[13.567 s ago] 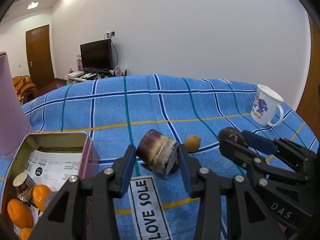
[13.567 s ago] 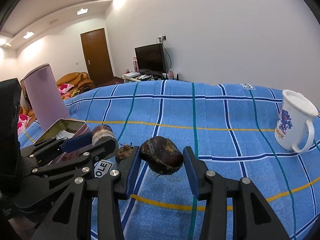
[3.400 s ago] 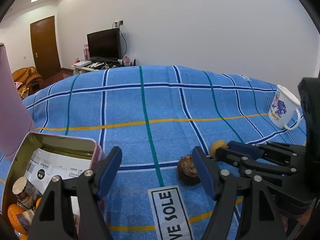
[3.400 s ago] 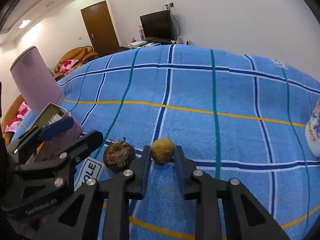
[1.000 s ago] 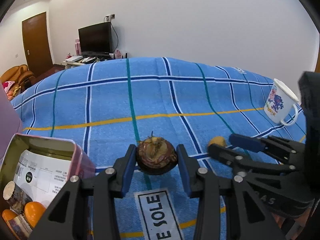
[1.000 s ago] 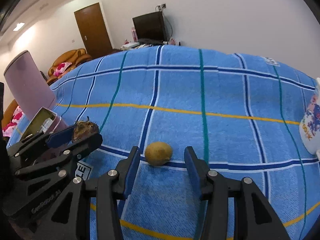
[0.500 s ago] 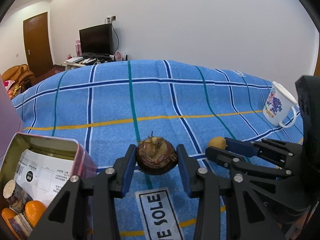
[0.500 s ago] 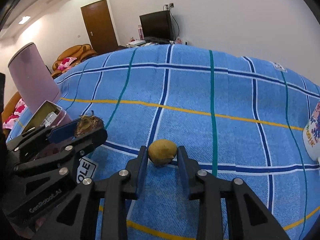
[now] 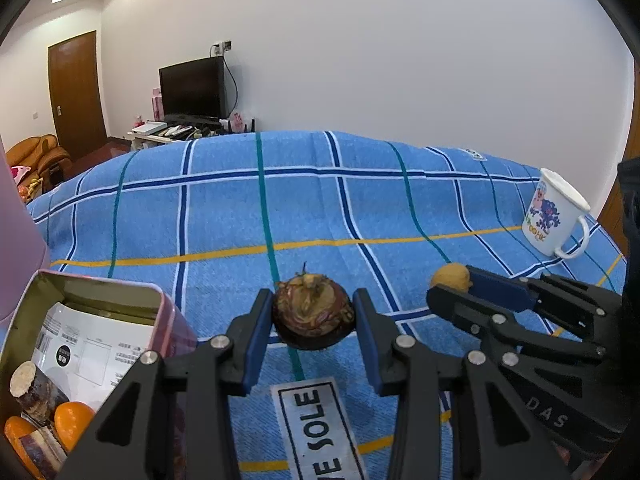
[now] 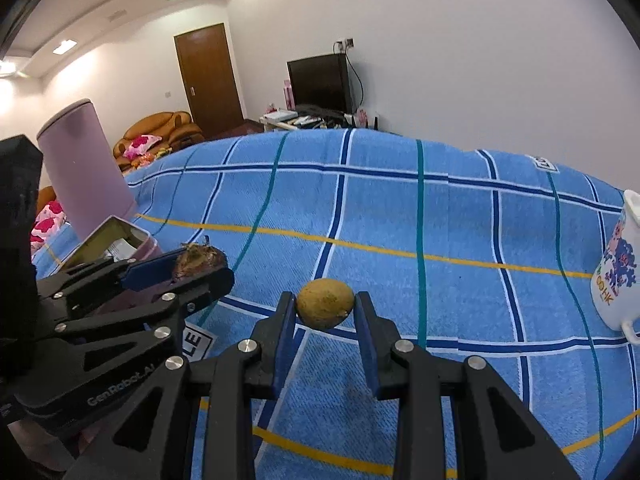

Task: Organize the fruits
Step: 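Lift and carry the taro and small yellow fruit over the tin tray with both tools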

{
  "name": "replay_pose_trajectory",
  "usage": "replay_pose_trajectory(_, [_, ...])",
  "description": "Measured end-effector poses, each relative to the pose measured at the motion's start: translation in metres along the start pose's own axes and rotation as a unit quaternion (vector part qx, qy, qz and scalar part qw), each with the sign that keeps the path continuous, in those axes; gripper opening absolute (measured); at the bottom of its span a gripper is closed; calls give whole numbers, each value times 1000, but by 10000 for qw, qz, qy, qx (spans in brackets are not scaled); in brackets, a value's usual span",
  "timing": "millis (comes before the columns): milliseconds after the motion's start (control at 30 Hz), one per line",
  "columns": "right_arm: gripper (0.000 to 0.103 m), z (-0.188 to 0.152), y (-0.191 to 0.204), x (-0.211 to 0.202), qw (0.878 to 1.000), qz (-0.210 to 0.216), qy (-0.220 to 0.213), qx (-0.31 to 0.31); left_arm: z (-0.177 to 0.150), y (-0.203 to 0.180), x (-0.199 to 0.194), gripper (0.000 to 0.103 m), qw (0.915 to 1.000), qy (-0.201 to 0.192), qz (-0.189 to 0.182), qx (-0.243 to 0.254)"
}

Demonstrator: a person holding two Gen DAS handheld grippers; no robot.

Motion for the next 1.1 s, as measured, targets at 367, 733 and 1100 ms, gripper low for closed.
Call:
replay_pose_trajectory(367, [32,5,5,-16,9991,68,-415,-97,2,-2,-7,42,9998,-146,77,72])
replay_pose_trajectory(733, [32,7,7,-31,9971,94,-736,-144,6,-4,-15,42,9991,-341,159,175])
replay_pose_trajectory(1100, [32,6,5,-45,9948,105,-1007,-121,11,-10,-25,42,9972,-585,308,347])
Point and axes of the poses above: each gripper's, at about its wrist camera, not at the fingertips, and x roughly the way its jaws point, y to its left, z to its top, the point moved 9 cm from there along x, roughly the way its jaws point, and after that the axes turned 11 degrees about x, right-handed, at the moved point
